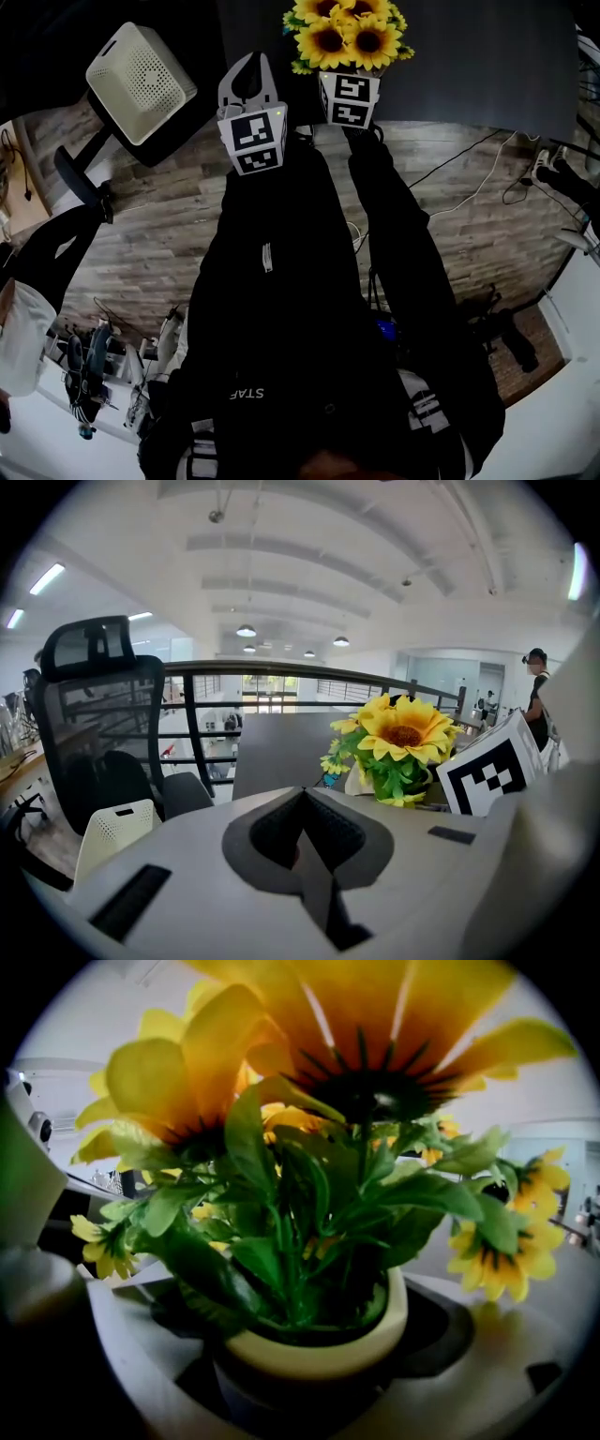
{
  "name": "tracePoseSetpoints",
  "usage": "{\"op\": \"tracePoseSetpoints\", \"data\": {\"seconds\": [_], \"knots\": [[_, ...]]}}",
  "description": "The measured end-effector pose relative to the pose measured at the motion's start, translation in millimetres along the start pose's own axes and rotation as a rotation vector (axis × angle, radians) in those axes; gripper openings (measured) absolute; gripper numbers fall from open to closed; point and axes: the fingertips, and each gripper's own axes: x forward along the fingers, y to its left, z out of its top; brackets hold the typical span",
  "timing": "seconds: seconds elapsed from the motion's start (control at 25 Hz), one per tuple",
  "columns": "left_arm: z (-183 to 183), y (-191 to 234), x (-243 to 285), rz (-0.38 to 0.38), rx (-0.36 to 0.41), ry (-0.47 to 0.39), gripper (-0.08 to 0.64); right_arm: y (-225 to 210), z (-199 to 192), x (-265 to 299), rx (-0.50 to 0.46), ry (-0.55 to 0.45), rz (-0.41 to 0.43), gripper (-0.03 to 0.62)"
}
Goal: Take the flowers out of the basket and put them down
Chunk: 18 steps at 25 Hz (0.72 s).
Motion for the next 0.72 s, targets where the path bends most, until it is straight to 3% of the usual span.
{"op": "tracePoseSetpoints", "data": {"seconds": [0.36, 0.52, 0.72], "knots": [[-0.5, 14.7, -11.0, 0.001, -0.007, -0.006, 0.0, 16.8, -10.3, -6.8, -0.042, 0.017, 0.045, 0.531], [0.2, 16.5, -12.0, -0.002, 0.001, -0.008, 0.0, 15.8, -16.6, -10.4, -0.019, 0.016, 0.061, 0.533], [-1.8, 16.3, -12.8, 0.0, -0.006, -0.004, 0.0, 16.0, -13.0, -10.6, -0.014, 0.015, 0.086, 0.568]]}}
